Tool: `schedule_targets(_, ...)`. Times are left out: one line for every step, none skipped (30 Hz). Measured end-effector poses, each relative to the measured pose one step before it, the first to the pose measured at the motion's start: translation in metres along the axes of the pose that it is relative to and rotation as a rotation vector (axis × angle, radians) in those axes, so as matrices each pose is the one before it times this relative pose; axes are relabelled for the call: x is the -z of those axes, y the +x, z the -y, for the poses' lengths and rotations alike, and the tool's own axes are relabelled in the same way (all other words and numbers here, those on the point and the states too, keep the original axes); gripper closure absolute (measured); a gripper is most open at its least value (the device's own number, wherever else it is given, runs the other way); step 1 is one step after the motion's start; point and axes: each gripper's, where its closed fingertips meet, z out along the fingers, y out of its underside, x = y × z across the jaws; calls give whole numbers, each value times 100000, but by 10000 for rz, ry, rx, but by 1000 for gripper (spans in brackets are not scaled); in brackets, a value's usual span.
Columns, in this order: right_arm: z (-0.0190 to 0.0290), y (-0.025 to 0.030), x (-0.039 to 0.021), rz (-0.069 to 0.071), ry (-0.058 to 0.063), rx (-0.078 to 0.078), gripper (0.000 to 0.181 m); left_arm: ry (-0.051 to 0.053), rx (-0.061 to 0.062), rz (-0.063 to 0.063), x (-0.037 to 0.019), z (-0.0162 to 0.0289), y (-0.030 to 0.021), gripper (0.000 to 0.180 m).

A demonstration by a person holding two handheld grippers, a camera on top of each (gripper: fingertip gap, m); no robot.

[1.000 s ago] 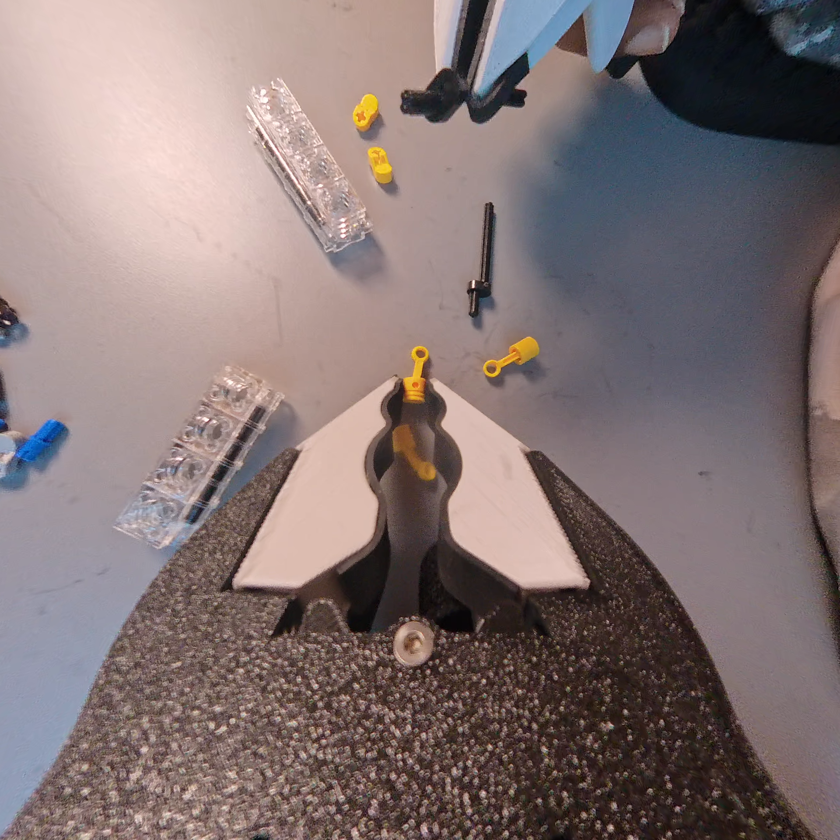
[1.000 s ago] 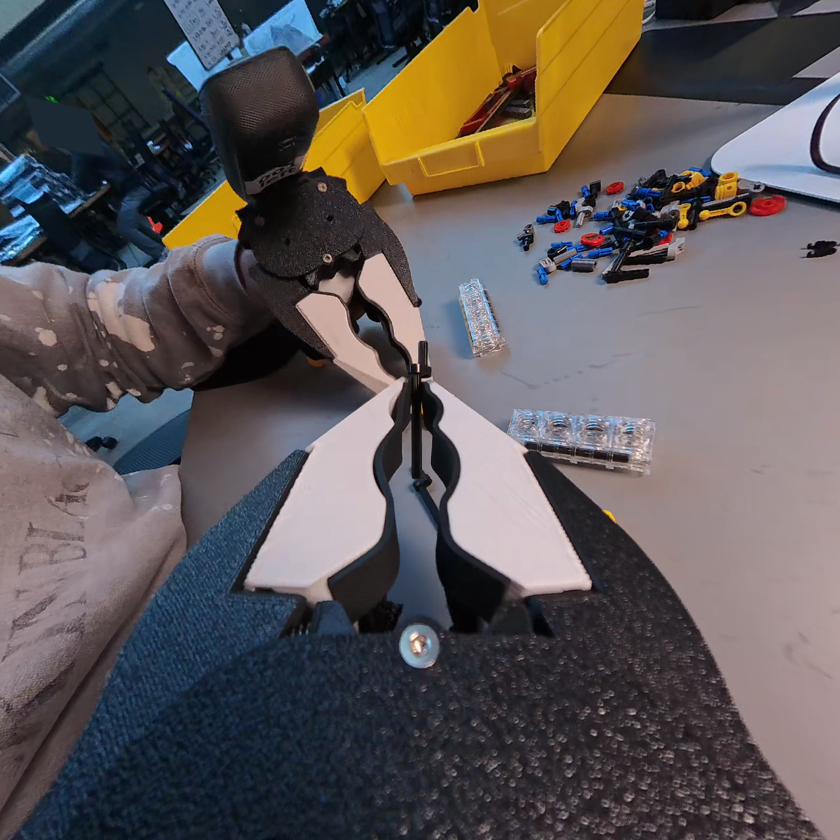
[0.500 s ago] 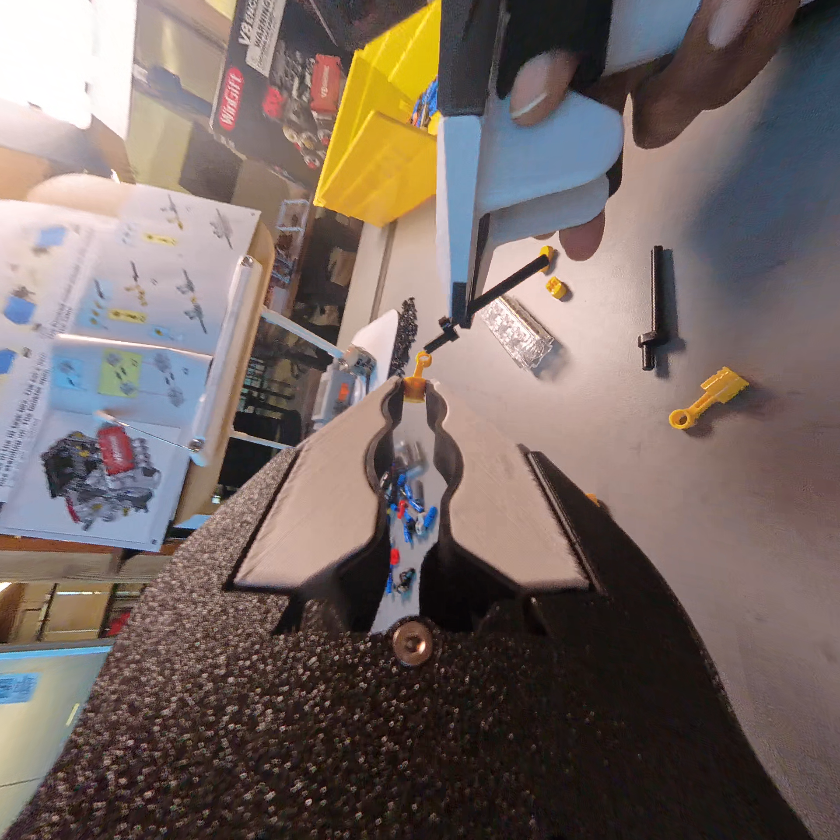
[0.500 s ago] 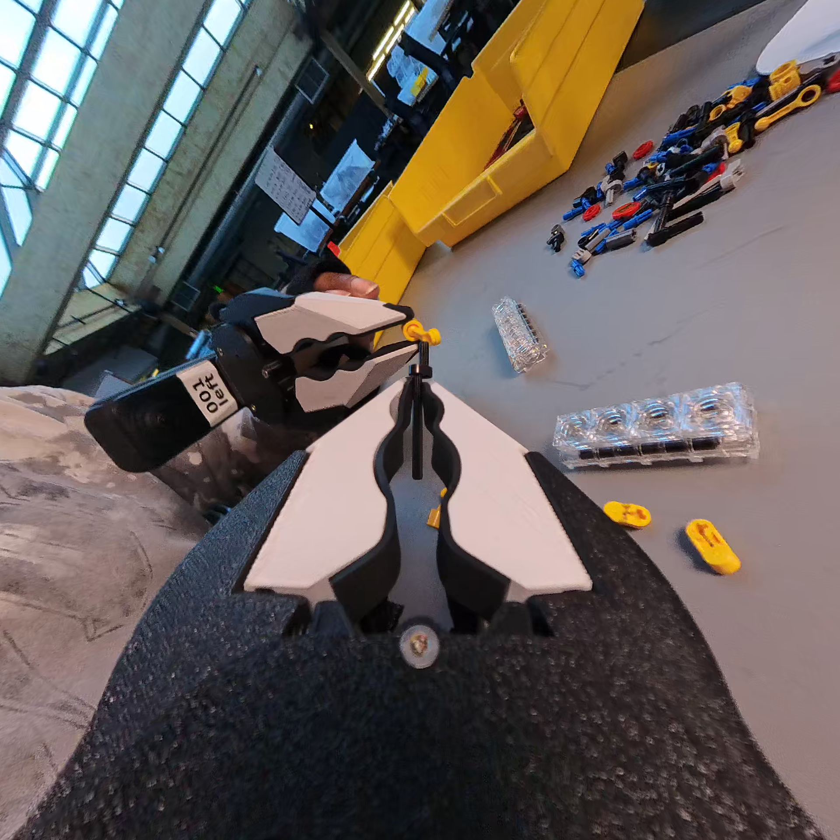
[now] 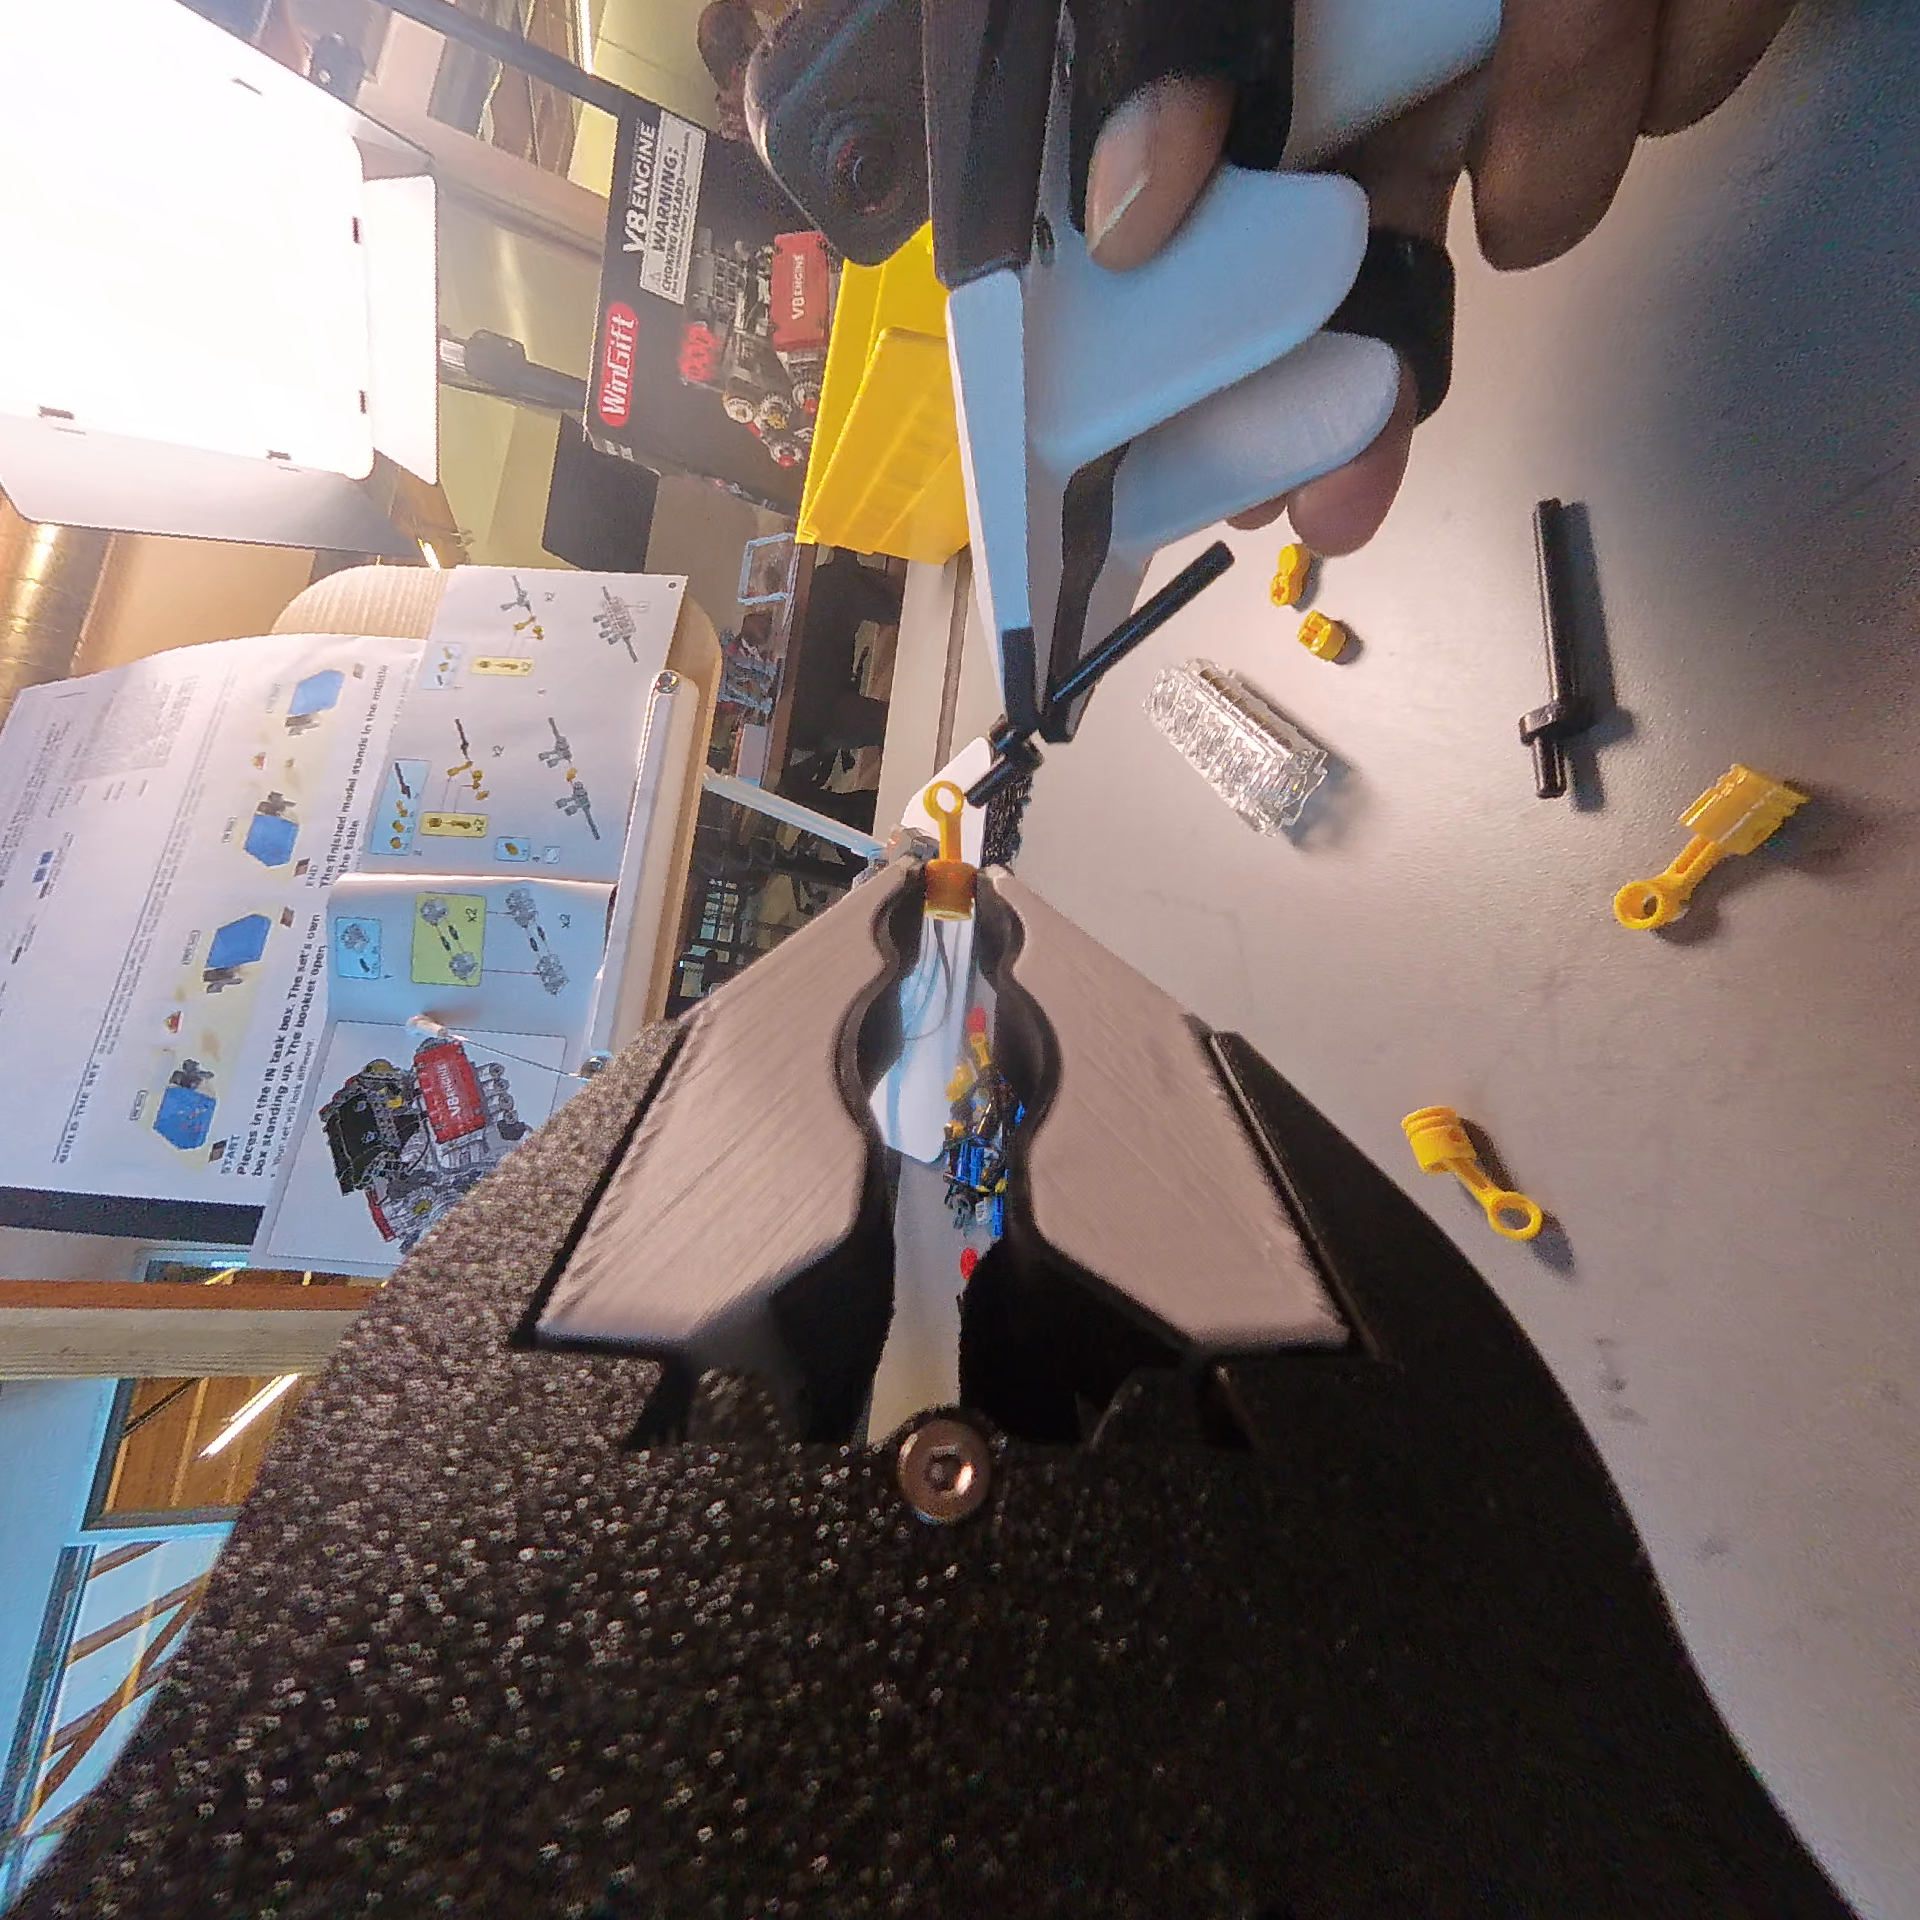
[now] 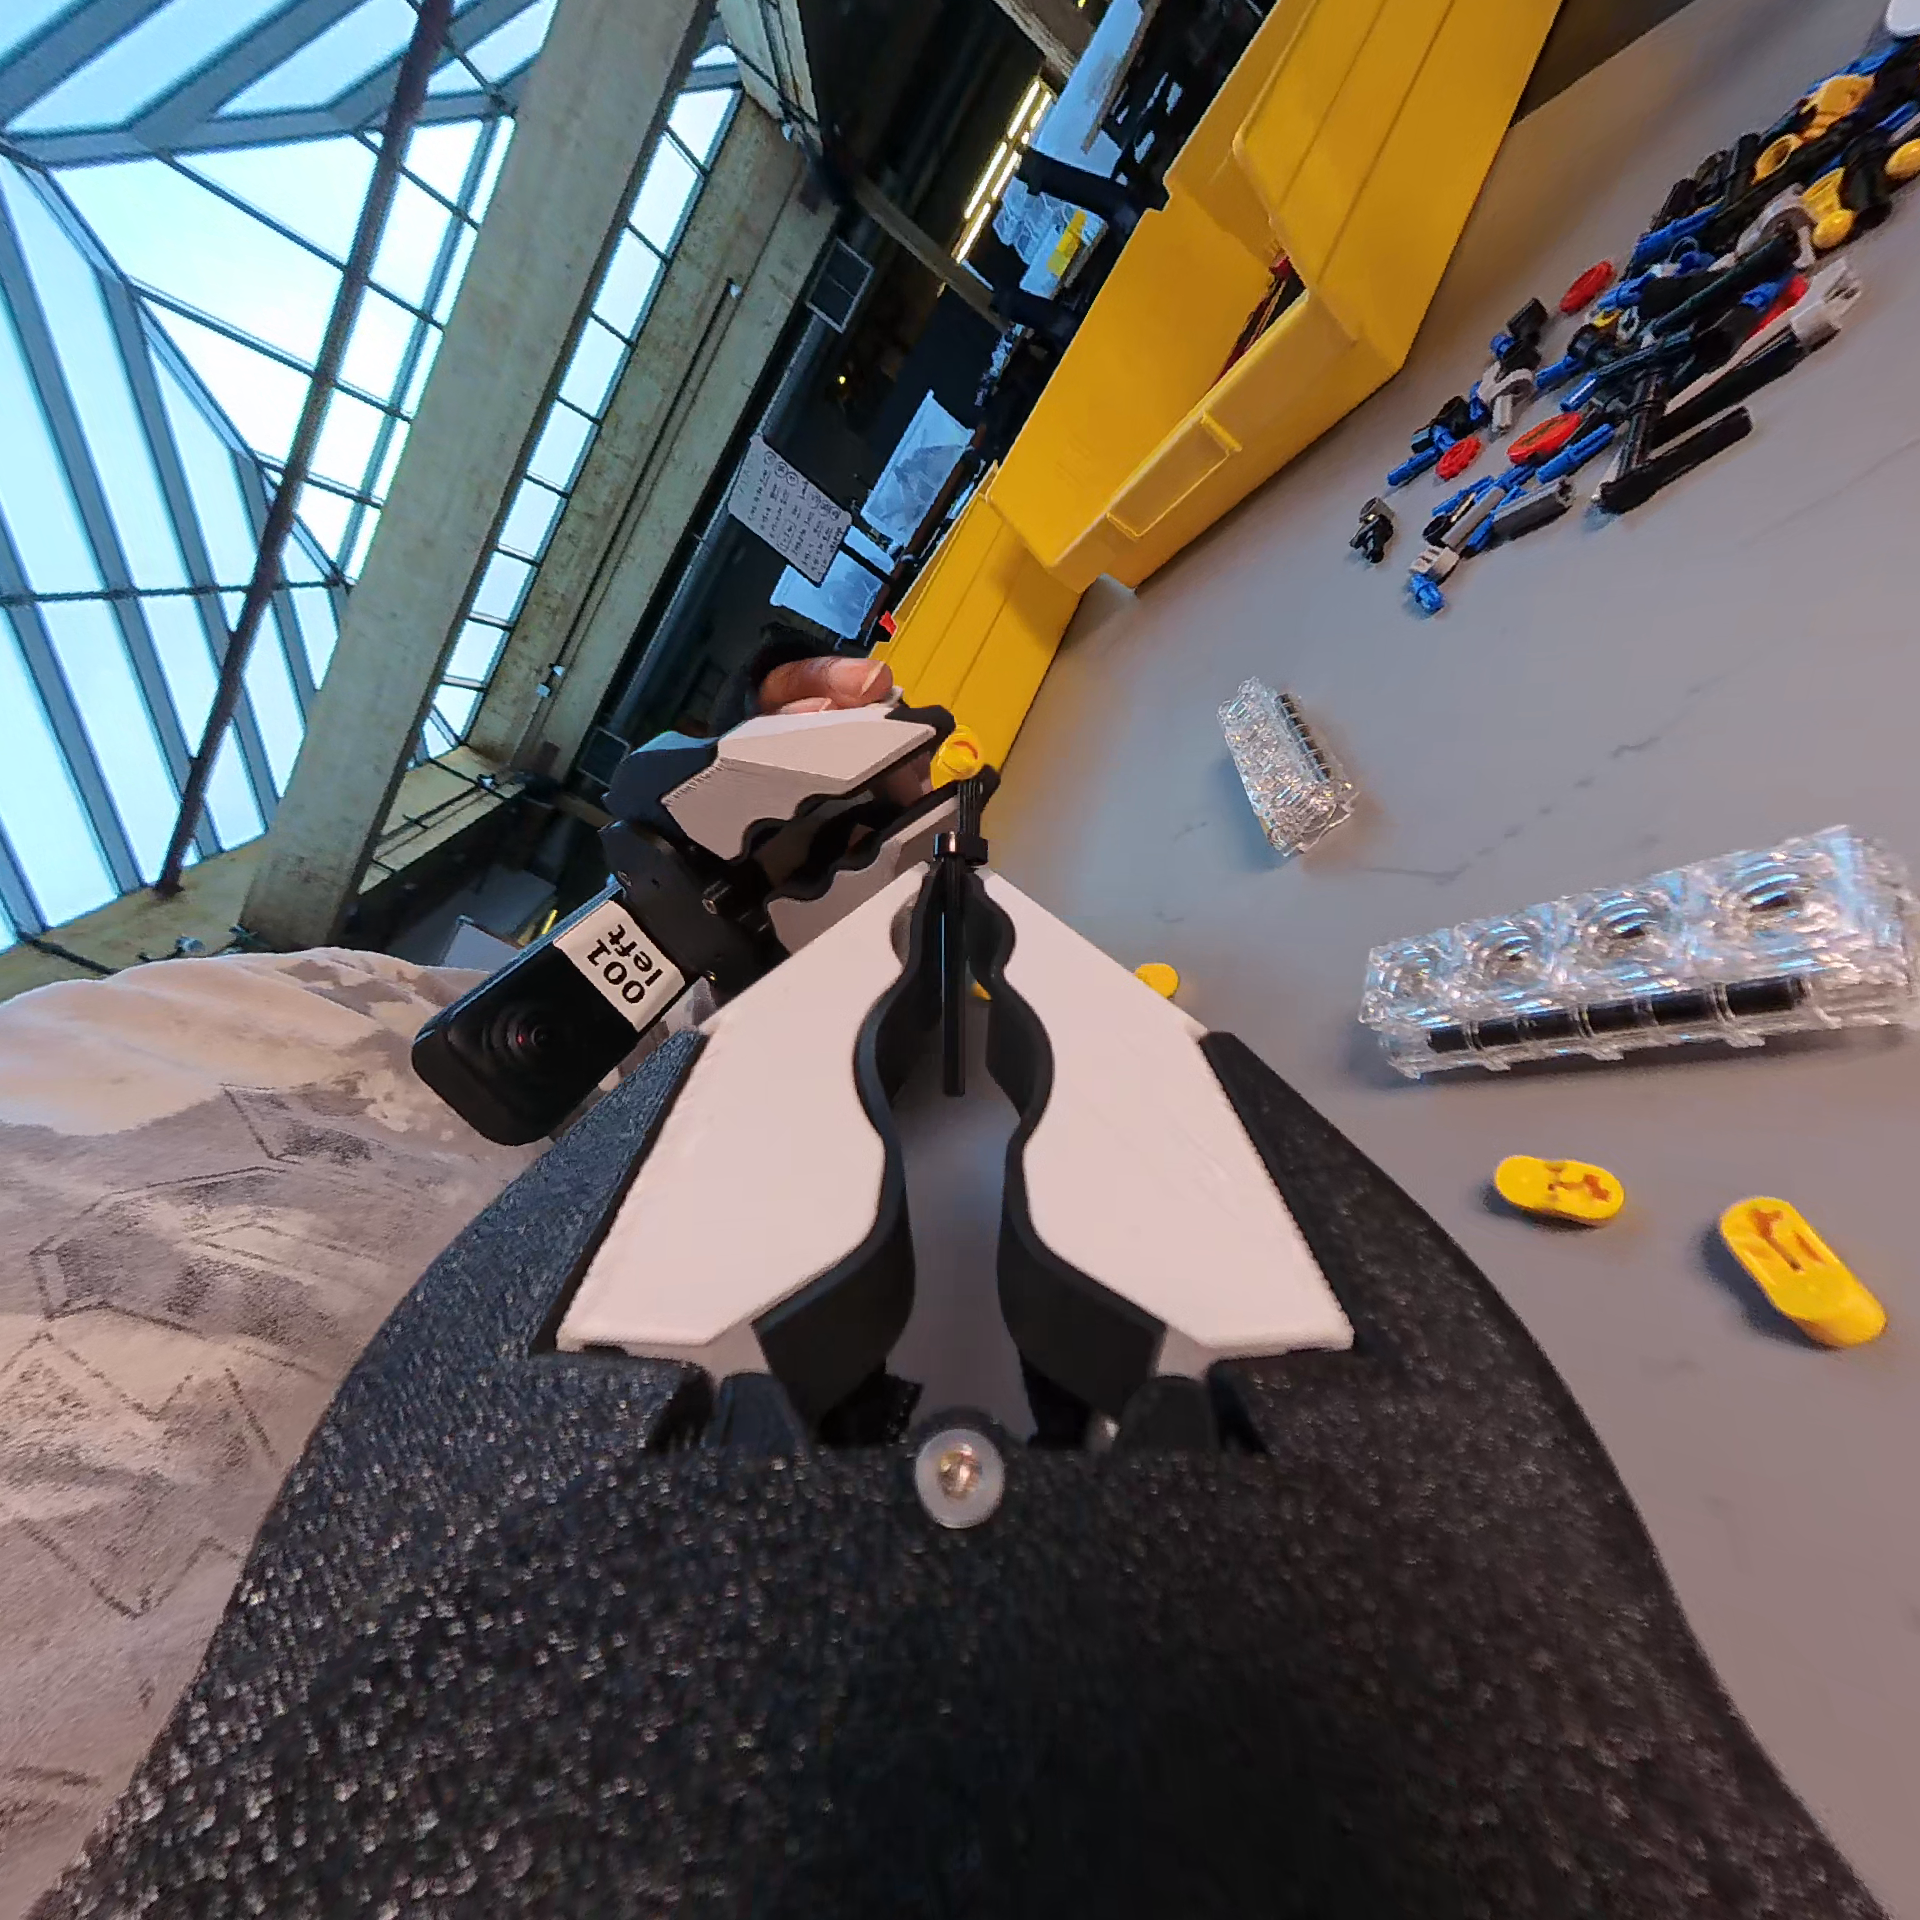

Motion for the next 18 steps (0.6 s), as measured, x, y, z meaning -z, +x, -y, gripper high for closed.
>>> schedule_targets(62,-133,15,122,49,-113,178,-44,-50,32,7,-139,-68,173)
schedule_targets(51,-139,-4,125,47,-122,178,1,-44,17,3,-49,16,173)
schedule_targets(5,-62,-41,84,37,-119,178,27,-19,28,20,41,32,173)
schedule_targets(-34,-19,-47,51,20,-91,178,37,-14,23,10,99,45,173)
schedule_targets(-21,-19,-43,52,31,-87,178,23,-14,33,-3,113,37,173)
schedule_targets(-33,21,-28,26,11,-78,179,24,3,19,-8,102,22,173)
schedule_targets(-34,44,-17,-2,3,-44,179,-1,22,17,-17,44,3,173)
schedule_targets(-1,54,-17,-7,21,-45,179,-14,13,37,-23,-7,-55,173)
schedule_targets(18,-43,-4,53,35,-76,179,-41,16,57,-8,-72,-112,173)
schedule_targets(30,-18,-23,31,44,-70,179,-36,25,36,-15,-85,-83,173)
schedule_targets(8,44,-15,-14,38,-42,179,37,-1,25,41,26,-54,173)
schedule_targets(-20,36,-27,-1,14,-35,179,23,-28,34,29,43,-45,173)
schedule_targets(56,-6,-12,31,62,-66,179,7,-16,9,4,27,5,173)
schedule_targets(86,-27,-8,55,68,-80,179,2,-2,-3,-2,18,29,173)
schedule_targets(37,34,8,3,35,-47,179,12,-12,24,0,34,-13,173)
schedule_targets(21,79,18,-37,23,4,178,-3,-2,29,12,-2,-39,173)
schedule_targets(149,52,46,-20,104,-1,179,6,15,-5,18,6,-22,173)
schedule_targets(171,-90,49,68,107,-40,179,18,11,-5,18,22,-13,173)
